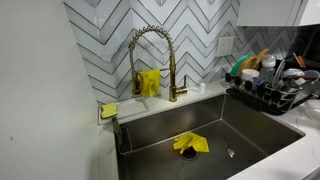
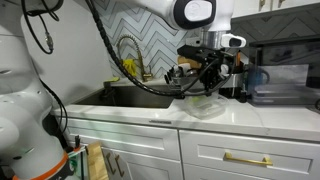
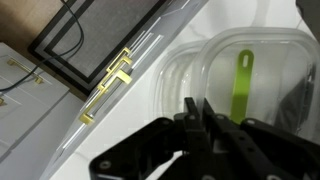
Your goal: Remove the lunchbox from the sink, put it on the counter, remove the lunchbox from the drying rack put it on the counter, put the lunchbox with a spoon in it in the lunchbox on the right and put them in the sink
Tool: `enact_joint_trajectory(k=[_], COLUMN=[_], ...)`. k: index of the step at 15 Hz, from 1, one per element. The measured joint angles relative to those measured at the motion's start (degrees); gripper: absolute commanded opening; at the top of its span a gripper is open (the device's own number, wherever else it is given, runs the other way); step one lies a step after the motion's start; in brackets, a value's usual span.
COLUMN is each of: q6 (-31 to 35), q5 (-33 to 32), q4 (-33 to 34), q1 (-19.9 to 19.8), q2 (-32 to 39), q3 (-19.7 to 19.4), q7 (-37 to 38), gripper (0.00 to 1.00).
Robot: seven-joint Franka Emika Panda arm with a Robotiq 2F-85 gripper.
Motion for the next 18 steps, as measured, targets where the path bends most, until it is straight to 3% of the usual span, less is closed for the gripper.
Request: enact_joint_trajectory(k=[4,5,6,15,18], q6=[0.00,0.00,0.00,0.23,1.42], q5=[0.01,0.01,0.01,-0.32,-0.03], q4=[1.03,1.18,1.28,2.23,1.53], q1=[-0.63,-0.73,-0.83,-1.12,-1.55], q2=[1.58,1.82,2.02,2.62,2.97], q3=[0.63,0.71,0.81,0.99,1.00], q7=[0.00,0.00,0.00,0.01,0.01], gripper=[0.02,0.32,0.33,0.99,1.00])
